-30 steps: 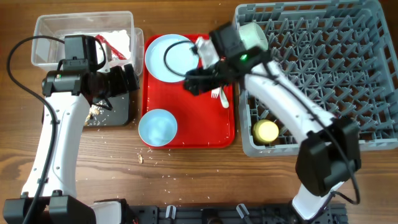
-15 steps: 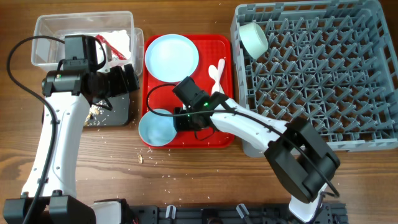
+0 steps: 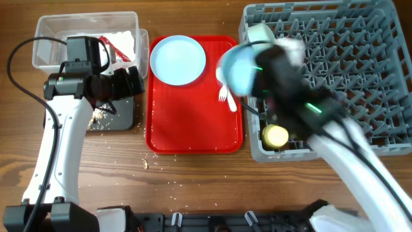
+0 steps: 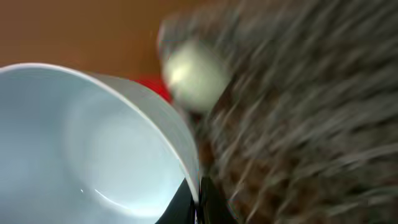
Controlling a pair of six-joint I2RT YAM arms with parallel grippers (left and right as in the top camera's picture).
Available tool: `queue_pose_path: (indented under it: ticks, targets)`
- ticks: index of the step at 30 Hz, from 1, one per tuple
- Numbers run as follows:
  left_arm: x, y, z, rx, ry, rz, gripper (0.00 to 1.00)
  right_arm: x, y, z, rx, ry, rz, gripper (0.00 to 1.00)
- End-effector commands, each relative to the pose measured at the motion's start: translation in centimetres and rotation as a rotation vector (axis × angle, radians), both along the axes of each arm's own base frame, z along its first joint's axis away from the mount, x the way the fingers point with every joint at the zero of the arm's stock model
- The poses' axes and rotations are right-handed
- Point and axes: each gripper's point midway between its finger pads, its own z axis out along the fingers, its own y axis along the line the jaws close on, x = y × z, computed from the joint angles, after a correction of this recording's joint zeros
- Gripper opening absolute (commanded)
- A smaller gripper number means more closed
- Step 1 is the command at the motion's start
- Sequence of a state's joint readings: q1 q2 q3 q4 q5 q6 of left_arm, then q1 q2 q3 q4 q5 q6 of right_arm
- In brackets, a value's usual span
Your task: Sort waste into correct bins and load items into the dishwasher rack
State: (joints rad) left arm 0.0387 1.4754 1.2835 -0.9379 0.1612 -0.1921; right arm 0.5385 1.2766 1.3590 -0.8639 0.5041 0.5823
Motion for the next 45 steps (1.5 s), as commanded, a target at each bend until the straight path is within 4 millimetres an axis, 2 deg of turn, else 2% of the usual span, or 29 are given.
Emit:
queue_pose_path:
  ticks: [1, 2, 4, 6, 8, 11, 13, 15, 20, 24, 25, 29, 30, 31, 34, 35, 37, 38, 39, 40, 42, 43, 45]
  targets:
    - [0.1, 0.2, 0.1, 0.006, -0.005, -0.004, 1.0, -2.8, -9.3, 7.3, -0.477, -0.187, -0.297, 0.04]
    - [0.1, 0.2, 0.1, 0.006, -0.005, -0.003, 1.0, -3.2, -10.4, 7.9, -0.597, -0.172, -0.331, 0.04]
    - [0.1, 0.2, 0.1, 0.006, -0.005, -0.003, 1.0, -2.3, -10.5, 7.3, -0.807, -0.087, -0.313, 0.04]
    - [0.1, 0.2, 0.1, 0.006, -0.005, -0.004, 1.0, 0.0, -9.2, 4.9, -0.944, 0.012, -0.244, 0.04]
    - [0.1, 0.2, 0.1, 0.006, -0.004, -0.003, 1.0, 3.3, -7.4, 0.7, -1.12, 0.15, -0.161, 0.04]
    - [0.1, 0.2, 0.1, 0.006, -0.005, -0.003, 1.0, 5.7, -6.1, -3.7, -1.255, 0.259, -0.114, 0.04]
    - [0.1, 0.2, 0.1, 0.006, -0.005, -0.003, 1.0, 6.6, -5.6, -6.8, -1.31, 0.325, -0.074, 0.04]
    - [0.1, 0.2, 0.1, 0.006, -0.005, -0.003, 1.0, 7.1, -5.3, -9.1, -1.347, 0.371, -0.044, 0.04]
    - [0.1, 0.2, 0.1, 0.006, -0.005, -0.003, 1.0, 7.5, -4.8, -11.2, -1.324, 0.403, 0.012, 0.04]
    - [0.1, 0.2, 0.1, 0.006, -0.005, -0.003, 1.0, 7.3, -3.2, -13.4, -1.248, 0.437, 0.142, 0.05]
    - [0.1, 0.2, 0.1, 0.006, -0.005, -0.003, 1.0, 7.1, -2.8, -13.4, -1.253, 0.432, 0.154, 0.1]
    - [0.1, 0.2, 0.1, 0.006, -0.005, -0.003, 1.0, 6.1, 1.8, -13.4, -1.277, 0.36, 0.248, 0.46]
    - [0.1, 0.2, 0.1, 0.006, -0.005, -0.003, 1.0, 6.1, 2.2, -13.3, -1.274, 0.347, 0.252, 0.51]
    - [0.1, 0.2, 0.1, 0.006, -0.005, -0.003, 1.0, 6.2, 2.5, -13.0, -1.263, 0.33, 0.248, 0.61]
    - [0.1, 0.2, 0.1, 0.006, -0.005, -0.003, 1.0, 6.7, 3.4, -12.2, -1.163, 0.268, 0.258, 0.73]
    - [0.1, 0.2, 0.1, 0.006, -0.005, -0.003, 1.0, 7.0, 4.5, -11.6, -1.071, 0.22, 0.289, 0.78]
    - [0.1, 0.2, 0.1, 0.006, -0.005, -0.003, 1.0, 7.4, 6.3, -9.3, -0.899, 0.108, 0.331, 0.9]
    - [0.1, 0.2, 0.1, 0.006, -0.005, -0.003, 1.0, 7.3, 7.8, -7.8, -0.756, 0.036, 0.365, 0.95]
    - [0.1, 0.2, 0.1, 0.006, -0.005, -0.003, 1.0, 6.9, 10.0, -7.2, -0.604, -0.004, 0.444, 0.94]
    - [0.1, 0.2, 0.1, 0.006, -0.005, -0.003, 1.0, 5.9, 13.9, -6.9, -0.376, -0.036, 0.599, 0.98]
    - [0.1, 0.2, 0.1, 0.006, -0.005, -0.003, 1.0, 4.0, 18.4, -7.5, -0.076, -0.002, 0.738, 0.98]
    - [0.1, 0.2, 0.1, 0.006, -0.005, -0.003, 1.0, 3.5, 19.3, -8.1, 0.055, 0.043, 0.702, 0.98]
    - [0.1, 0.2, 0.1, 0.006, -0.005, -0.003, 1.0, 4.0, 19.4, -10.4, 0.157, 0.118, 0.581, 0.87]
